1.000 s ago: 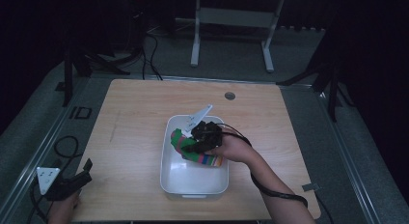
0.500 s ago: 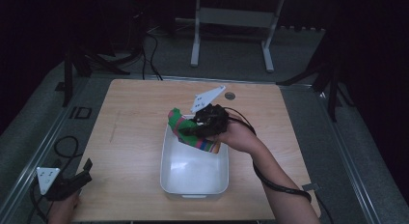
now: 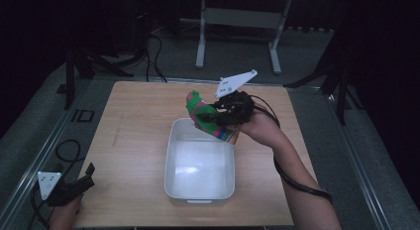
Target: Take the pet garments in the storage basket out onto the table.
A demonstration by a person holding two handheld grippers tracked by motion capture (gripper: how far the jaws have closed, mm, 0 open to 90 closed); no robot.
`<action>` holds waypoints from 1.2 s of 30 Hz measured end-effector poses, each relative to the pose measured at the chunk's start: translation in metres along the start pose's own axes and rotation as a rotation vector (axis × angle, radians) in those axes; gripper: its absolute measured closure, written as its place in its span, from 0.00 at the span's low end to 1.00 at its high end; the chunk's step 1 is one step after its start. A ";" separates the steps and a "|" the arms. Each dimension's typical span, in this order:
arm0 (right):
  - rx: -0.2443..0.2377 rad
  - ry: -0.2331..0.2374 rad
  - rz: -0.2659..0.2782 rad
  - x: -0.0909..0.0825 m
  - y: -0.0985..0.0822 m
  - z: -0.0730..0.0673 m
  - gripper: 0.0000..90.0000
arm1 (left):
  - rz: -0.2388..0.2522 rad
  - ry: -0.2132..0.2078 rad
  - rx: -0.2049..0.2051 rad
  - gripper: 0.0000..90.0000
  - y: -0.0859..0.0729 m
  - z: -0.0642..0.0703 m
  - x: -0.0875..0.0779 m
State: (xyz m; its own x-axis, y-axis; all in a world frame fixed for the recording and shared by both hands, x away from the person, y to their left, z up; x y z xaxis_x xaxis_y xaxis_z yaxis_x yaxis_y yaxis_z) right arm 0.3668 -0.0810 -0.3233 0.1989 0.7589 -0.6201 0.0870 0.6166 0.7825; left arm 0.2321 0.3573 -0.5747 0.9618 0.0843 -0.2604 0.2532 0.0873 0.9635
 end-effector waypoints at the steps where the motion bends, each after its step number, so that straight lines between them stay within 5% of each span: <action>1: 0.001 -0.018 0.000 -0.003 -0.002 0.002 0.79 | 0.000 0.000 -0.001 0.01 0.000 0.000 0.000; 20: 0.093 -0.163 -0.037 -0.057 -0.055 0.038 0.79 | -0.003 -0.002 0.003 0.01 0.000 0.000 0.000; 29: 0.157 -0.218 -0.015 -0.086 -0.084 0.052 0.79 | -0.002 0.002 0.004 0.01 0.000 0.000 0.000; 36: 0.198 -0.253 -0.021 -0.093 -0.108 0.060 0.79 | -0.002 0.003 0.005 0.01 0.000 0.001 0.000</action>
State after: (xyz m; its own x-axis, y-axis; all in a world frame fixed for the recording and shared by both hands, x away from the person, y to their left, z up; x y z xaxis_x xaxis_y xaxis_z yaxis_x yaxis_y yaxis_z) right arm 0.3972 -0.2301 -0.3467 0.4292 0.6553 -0.6216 0.2768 0.5597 0.7811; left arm 0.2321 0.3567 -0.5747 0.9609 0.0872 -0.2629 0.2560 0.0827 0.9631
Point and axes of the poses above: each handheld gripper's, and its own axes: x roughly forward along the jaws, y roughly out of its top, z roughly to its right, the point moved 3 cm from there along x, roughly forward along the jaws, and after that the axes turned 3 degrees about y, right-handed, at the moved point
